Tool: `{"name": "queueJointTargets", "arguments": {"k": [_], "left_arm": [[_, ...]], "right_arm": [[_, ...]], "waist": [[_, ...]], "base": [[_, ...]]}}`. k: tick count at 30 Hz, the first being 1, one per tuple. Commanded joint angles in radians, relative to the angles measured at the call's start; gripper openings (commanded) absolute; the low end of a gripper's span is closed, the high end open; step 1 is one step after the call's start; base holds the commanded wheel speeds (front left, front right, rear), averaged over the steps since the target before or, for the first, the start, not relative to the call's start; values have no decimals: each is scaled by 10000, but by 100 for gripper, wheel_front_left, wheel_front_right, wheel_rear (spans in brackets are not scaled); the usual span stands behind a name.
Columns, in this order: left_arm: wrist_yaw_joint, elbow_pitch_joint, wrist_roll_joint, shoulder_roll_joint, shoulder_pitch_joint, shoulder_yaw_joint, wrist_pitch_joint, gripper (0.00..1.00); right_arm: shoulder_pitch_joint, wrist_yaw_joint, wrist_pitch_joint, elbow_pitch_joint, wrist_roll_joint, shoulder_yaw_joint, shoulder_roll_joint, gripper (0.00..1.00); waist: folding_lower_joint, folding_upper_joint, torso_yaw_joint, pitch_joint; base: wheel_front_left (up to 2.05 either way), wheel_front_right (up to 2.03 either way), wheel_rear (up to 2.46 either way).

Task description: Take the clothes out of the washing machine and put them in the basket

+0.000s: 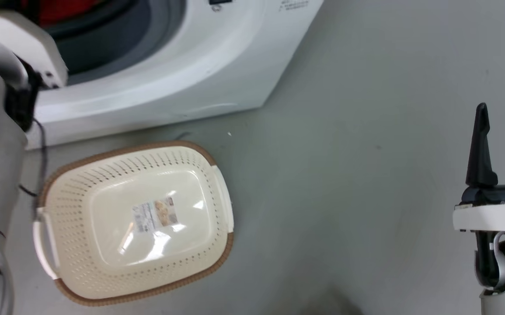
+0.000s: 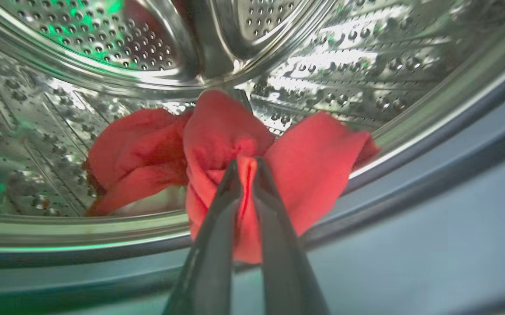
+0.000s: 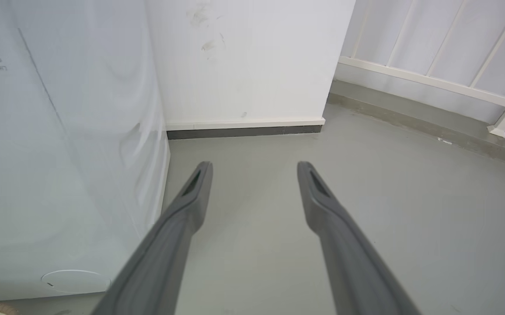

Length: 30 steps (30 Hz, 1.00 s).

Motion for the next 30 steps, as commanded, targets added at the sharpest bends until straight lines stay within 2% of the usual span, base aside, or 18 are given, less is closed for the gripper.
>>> {"name": "queueJointTargets", "arguments": {"k": [1,6,11,20,21,25,30], "left_arm": [[-27,-7,-82,-116,352,-53,-318,0],[-33,-341,-148,-446,1303,-187,-977,0],[21,-1339,-56,-600,2254,-106,-1190,0],[813,-5865,664,-460,4874,1049,-1200,0],[813,-5865,664,-460,4874,1049,-1200,0],[1111,-7633,888,-464,5998,1361,-1188,0],[1458,-9295,855,-414,7180,1262,-1022,0]], "right_arm": [[191,-14,-24,40,-86,-7,0,100],[486,-14,-24,106,-348,0,2,100],[778,-14,-24,188,-489,9,2,100],[1348,-14,-24,366,-528,-71,3,100],[1348,-14,-24,366,-528,-71,3,100],[1531,-14,-24,434,-578,-116,3,100],[1730,-14,-24,494,-566,-190,5,100]], "waist": [[0,0,665,-1009],[0,0,1079,-1878],[0,0,1378,-2613],[0,0,1816,-3880],[0,0,1816,-3880],[0,0,2018,-4322],[0,0,2252,-4682]], "base": [[0,0,0],[0,0,0],[0,0,0],[0,0,0],[0,0,0],[0,0,0],[0,0,0]]}}
